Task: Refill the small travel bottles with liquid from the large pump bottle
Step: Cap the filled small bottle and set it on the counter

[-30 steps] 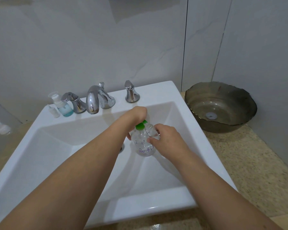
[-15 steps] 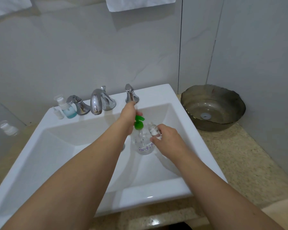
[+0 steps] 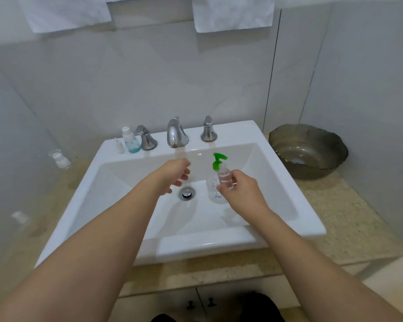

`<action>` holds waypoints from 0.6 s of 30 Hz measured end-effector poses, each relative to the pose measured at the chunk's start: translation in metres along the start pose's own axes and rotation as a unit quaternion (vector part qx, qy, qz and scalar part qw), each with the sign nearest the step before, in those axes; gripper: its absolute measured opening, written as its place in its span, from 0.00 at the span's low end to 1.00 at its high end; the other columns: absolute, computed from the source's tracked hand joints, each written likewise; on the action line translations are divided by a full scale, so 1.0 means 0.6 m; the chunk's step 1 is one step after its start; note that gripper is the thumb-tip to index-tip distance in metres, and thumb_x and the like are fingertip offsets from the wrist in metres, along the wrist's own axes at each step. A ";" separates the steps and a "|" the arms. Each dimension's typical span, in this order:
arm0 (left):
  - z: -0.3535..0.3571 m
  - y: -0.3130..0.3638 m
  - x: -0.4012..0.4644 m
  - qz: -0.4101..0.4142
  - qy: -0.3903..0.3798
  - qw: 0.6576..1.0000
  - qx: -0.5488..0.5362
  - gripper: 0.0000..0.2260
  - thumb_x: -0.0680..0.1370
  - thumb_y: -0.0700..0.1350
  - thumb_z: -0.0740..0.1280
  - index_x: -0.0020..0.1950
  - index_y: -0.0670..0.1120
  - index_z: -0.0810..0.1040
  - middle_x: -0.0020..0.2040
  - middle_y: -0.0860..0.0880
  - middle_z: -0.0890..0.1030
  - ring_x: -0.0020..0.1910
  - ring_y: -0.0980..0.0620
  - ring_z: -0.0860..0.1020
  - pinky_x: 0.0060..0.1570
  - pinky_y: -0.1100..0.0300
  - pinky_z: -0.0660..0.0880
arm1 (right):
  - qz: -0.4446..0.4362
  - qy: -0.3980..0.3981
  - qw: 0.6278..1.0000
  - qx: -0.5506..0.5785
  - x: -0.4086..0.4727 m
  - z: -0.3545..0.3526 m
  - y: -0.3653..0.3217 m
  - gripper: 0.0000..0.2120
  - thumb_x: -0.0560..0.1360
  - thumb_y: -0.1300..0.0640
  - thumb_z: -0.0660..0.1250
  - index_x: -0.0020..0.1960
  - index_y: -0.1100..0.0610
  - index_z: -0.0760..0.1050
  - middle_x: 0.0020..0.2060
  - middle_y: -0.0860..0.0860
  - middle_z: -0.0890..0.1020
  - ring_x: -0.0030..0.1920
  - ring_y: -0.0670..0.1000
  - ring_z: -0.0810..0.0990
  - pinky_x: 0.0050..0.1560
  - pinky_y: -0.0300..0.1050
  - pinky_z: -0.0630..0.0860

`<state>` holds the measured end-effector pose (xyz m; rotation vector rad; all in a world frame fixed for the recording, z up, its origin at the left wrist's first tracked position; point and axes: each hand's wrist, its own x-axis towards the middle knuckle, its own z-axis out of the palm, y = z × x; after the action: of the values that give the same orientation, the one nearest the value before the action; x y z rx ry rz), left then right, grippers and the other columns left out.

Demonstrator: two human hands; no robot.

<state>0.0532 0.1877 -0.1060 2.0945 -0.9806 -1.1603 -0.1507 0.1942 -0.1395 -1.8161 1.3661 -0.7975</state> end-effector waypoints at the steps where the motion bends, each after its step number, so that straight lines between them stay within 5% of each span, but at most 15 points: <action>1: -0.014 -0.012 -0.003 0.002 0.001 1.000 0.008 0.15 0.83 0.54 0.58 0.57 0.45 0.78 0.61 0.46 0.81 0.59 0.43 0.77 0.59 0.46 0.69 | 0.000 0.000 1.000 0.006 -0.004 0.007 -0.008 0.10 0.75 0.52 0.67 0.53 0.56 0.75 0.47 0.48 0.79 0.46 0.50 0.78 0.50 0.49 0.77; 14: -0.178 -0.143 -0.009 0.005 0.097 0.995 -0.035 0.13 0.82 0.46 0.62 0.61 0.42 0.77 0.60 0.44 0.81 0.53 0.46 0.78 0.50 0.52 0.71 | -0.024 -0.056 0.996 0.060 0.010 0.185 -0.120 0.09 0.74 0.52 0.69 0.52 0.54 0.75 0.47 0.47 0.79 0.45 0.47 0.78 0.41 0.39 0.72; 18: -0.206 -0.158 0.004 0.024 0.110 0.993 -0.038 0.11 0.82 0.45 0.62 0.60 0.42 0.77 0.60 0.44 0.82 0.50 0.46 0.78 0.47 0.53 0.70 | -0.016 -0.065 0.996 0.064 0.037 0.238 -0.143 0.09 0.72 0.50 0.69 0.50 0.52 0.76 0.45 0.45 0.79 0.46 0.49 0.79 0.49 0.50 0.77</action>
<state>0.1932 0.2552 -0.1183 2.0746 -0.8653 -0.9063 0.0161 0.2136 -0.1457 -1.7630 1.1790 -0.7523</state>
